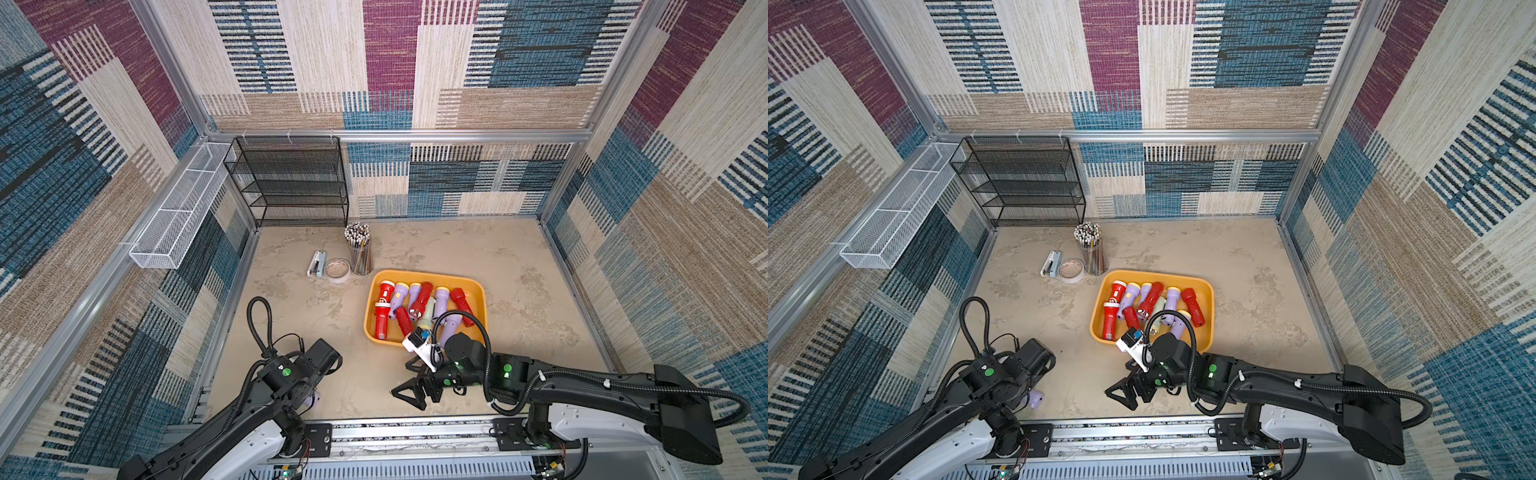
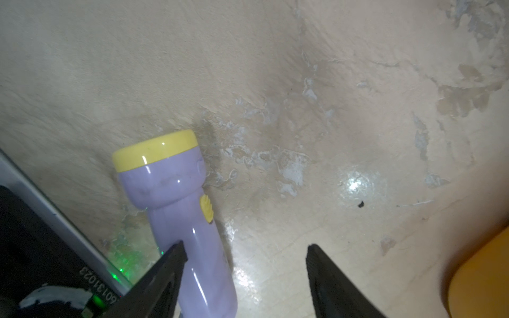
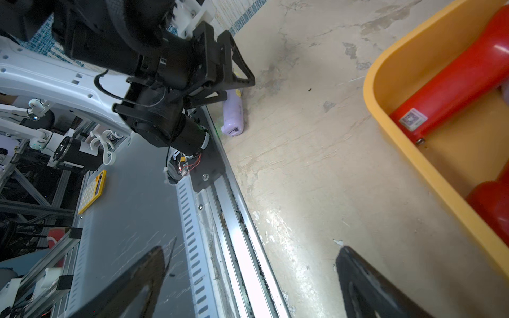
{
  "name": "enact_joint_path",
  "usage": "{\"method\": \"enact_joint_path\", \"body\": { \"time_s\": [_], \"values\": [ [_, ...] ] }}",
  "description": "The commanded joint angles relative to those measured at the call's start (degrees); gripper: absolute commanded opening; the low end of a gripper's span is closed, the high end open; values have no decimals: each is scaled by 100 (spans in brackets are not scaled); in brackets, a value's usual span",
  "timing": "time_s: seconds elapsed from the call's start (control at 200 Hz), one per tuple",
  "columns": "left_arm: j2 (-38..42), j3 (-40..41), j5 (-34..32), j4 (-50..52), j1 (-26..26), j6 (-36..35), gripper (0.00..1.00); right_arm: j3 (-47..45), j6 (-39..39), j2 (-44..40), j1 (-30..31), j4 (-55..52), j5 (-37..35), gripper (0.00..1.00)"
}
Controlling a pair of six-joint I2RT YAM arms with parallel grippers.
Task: Put the flashlights into the storage boxes
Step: Pick up the flashlight from the center of the board.
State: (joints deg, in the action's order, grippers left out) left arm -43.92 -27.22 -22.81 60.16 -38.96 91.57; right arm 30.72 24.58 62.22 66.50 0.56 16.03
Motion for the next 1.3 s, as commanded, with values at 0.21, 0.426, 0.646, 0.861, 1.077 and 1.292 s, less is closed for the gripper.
{"method": "enact_joint_path", "body": {
  "time_s": [0.21, 0.426, 0.646, 0.861, 1.077, 1.292],
  "values": [
    [-132, 428, 788, -152, 452, -207, 75, -7, 22, -226, 50, -62, -277, 100],
    [14, 463, 768, -130, 507, -185, 72, -22, 30, -227, 49, -89, -370, 100],
    [-216, 463, 792, -419, 543, -283, 57, -75, 55, -314, 53, -175, -490, 100],
    [-597, 406, 879, -852, 575, -465, 40, -154, 117, -454, 48, -196, -583, 100],
    [-920, 246, 1011, -1106, 575, -747, 27, -102, 109, -526, 49, -369, -823, 100],
    [-928, -54, 1149, -1133, 575, -1098, 23, 3, 47, -560, 46, -628, -1141, 100]
  ]
}}
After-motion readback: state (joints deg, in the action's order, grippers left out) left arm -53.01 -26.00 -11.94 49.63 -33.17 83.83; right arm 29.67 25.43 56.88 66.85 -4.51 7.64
